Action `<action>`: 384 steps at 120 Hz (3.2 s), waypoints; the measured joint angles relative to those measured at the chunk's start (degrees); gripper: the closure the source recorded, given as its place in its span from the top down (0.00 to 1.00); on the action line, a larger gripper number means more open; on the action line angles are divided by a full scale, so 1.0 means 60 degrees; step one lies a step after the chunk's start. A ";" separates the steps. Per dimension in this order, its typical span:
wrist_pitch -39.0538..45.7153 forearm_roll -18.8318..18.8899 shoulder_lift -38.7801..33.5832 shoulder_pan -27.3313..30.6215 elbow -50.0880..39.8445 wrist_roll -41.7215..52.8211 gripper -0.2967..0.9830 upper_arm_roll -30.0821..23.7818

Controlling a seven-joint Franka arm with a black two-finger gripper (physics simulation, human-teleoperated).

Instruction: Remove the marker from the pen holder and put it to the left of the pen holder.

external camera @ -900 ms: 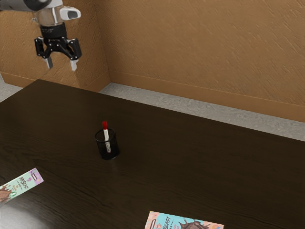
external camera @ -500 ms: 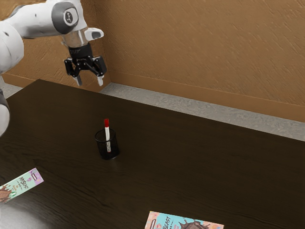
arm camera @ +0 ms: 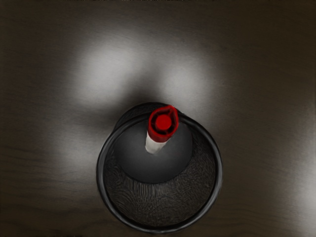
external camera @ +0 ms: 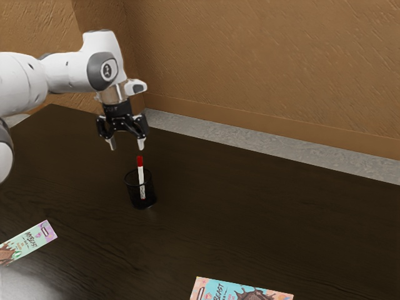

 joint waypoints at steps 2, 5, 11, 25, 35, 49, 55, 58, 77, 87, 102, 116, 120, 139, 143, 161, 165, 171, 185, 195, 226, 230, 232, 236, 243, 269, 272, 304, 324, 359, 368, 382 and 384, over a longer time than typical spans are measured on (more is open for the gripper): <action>0.0120 0.0054 -0.0118 -0.0049 -0.0162 -0.0034 0.75 0.0035; 0.0293 0.0142 -0.0263 -0.0099 -0.0379 -0.0084 0.75 0.0071; 0.0612 0.0305 -0.0470 -0.0154 -0.0708 -0.0181 0.75 0.0107; 0.1342 0.0542 -0.0654 -0.0347 -0.1195 -0.0377 0.75 0.0118; 0.1826 0.0581 -0.0665 -0.0519 -0.1380 -0.0495 0.75 0.0105; 0.2414 0.0609 -0.0414 -0.0495 -0.1300 -0.0616 0.75 0.0073; 0.2621 0.0609 -0.0220 -0.0497 -0.1251 -0.0657 0.75 0.0046; 0.2723 0.0606 -0.0125 -0.0511 -0.1242 -0.0677 0.75 0.0040; 0.3273 0.0575 0.0251 -0.0549 -0.1236 -0.0788 0.75 0.0029; 0.3463 0.0569 0.0385 -0.0538 -0.1240 -0.0835 0.75 0.0029; 0.3641 0.0560 0.0521 -0.0524 -0.1259 -0.0896 0.75 0.0029; 0.3735 0.0513 0.0460 -0.0555 -0.1422 -0.0943 0.75 0.0029; 0.3753 0.0506 0.0431 -0.0549 -0.1498 -0.0955 0.74 0.0029; 0.3825 0.0494 0.0393 -0.0559 -0.1668 -0.1003 0.71 0.0029; 0.3850 0.0496 0.0392 -0.0568 -0.1674 -0.1011 0.69 0.0029; 0.3967 0.0500 0.0391 -0.0592 -0.1757 -0.1042 0.61 0.0029; 0.3988 0.0501 0.0386 -0.0606 -0.1763 -0.1047 0.58 0.0029; 0.4014 0.0501 0.0369 -0.0625 -0.1767 -0.1053 0.55 0.0029; 0.4054 0.0501 0.0299 -0.0637 -0.1769 -0.1063 0.47 0.0029; 0.4067 0.0505 0.0291 -0.0648 -0.1775 -0.1068 0.41 0.0029; 0.4094 0.0545 0.0256 -0.0651 -0.1871 -0.1079 0.30 0.0029; 0.4096 0.0555 0.0244 -0.0657 -0.1871 -0.1080 0.28 0.0029; 0.4097 0.0559 0.0240 -0.0660 -0.1871 -0.1080 0.27 0.0029; 0.4098 0.0566 0.0237 -0.0663 -0.1875 -0.1080 0.25 0.0029; 0.4101 0.0586 0.0232 -0.0665 -0.1882 -0.1082 0.23 0.0029; 0.4123 0.0726 0.0239 -0.0668 -0.1908 -0.1198 0.18 0.0032; 0.4125 0.0742 0.0235 -0.0668 -0.1921 -0.1216 0.17 0.0033; 0.4122 0.0833 -0.0042 -0.0674 -0.1946 -0.1378 0.16 0.0030; 0.4052 0.0878 -0.0487 -0.0683 -0.1935 -0.1438 0.15 0.0056; 0.3544 0.1580 -0.1593 -0.0617 -0.1805 -0.1439 0.15 0.0145; 0.3327 0.1812 -0.1870 -0.0602 -0.1790 -0.1434 0.16 0.0240; 0.2919 0.2116 -0.2167 -0.0579 -0.1782 -0.1418 0.16 0.0576; 0.2850 0.2169 -0.2184 -0.0566 -0.1756 -0.1415 0.16 0.0629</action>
